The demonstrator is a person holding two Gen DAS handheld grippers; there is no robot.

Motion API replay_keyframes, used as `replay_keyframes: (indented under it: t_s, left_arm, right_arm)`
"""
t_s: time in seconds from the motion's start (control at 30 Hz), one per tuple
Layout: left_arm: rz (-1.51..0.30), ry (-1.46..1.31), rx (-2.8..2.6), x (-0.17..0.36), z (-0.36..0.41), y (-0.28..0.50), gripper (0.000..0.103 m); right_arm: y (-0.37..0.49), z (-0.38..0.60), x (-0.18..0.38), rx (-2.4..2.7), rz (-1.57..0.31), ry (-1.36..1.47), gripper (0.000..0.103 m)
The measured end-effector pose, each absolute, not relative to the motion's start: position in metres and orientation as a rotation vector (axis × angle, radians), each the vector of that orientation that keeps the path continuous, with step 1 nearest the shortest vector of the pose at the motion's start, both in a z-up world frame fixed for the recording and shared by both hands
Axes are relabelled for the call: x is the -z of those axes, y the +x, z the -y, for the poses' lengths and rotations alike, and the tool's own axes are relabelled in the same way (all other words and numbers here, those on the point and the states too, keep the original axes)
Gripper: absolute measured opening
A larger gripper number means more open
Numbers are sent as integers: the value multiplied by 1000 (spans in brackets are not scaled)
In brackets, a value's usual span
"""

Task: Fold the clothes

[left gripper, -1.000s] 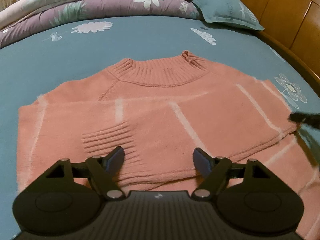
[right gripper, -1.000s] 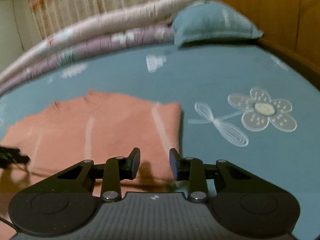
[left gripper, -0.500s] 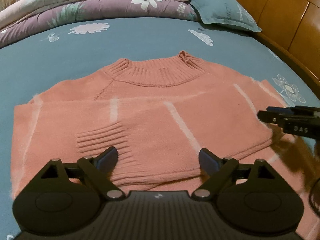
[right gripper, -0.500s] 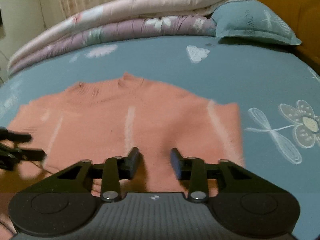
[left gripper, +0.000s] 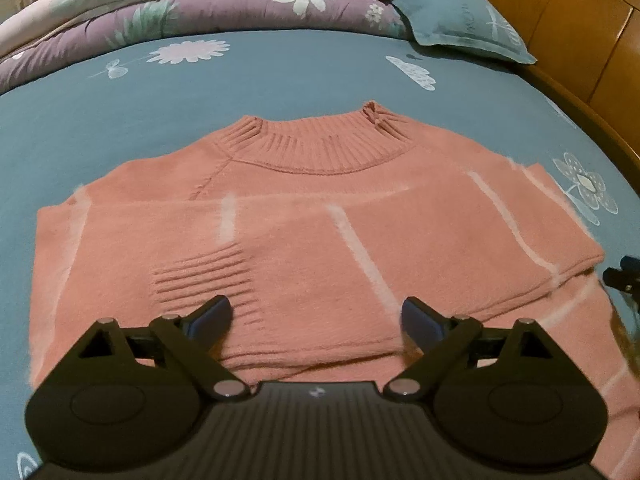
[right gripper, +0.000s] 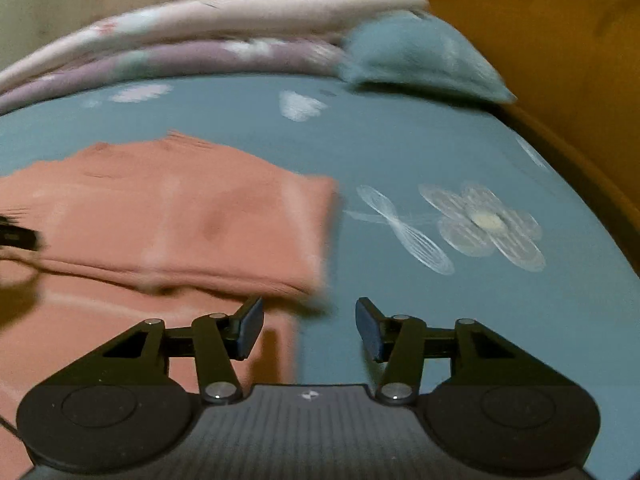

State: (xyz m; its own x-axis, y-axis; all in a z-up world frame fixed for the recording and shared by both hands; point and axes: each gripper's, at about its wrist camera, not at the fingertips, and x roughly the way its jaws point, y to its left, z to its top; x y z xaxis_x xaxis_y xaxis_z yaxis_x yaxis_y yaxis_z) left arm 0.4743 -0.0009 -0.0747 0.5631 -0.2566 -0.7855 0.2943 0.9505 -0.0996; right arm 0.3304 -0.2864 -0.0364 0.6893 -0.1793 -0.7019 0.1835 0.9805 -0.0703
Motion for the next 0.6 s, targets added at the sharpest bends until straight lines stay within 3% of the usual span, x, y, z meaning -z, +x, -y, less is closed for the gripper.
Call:
replay_keyframes:
  t_s: [0.6]
  left_arm:
    - [-949, 88, 301, 71, 11, 472, 92]
  right_arm:
    - [360, 263, 39, 96, -693, -80, 57]
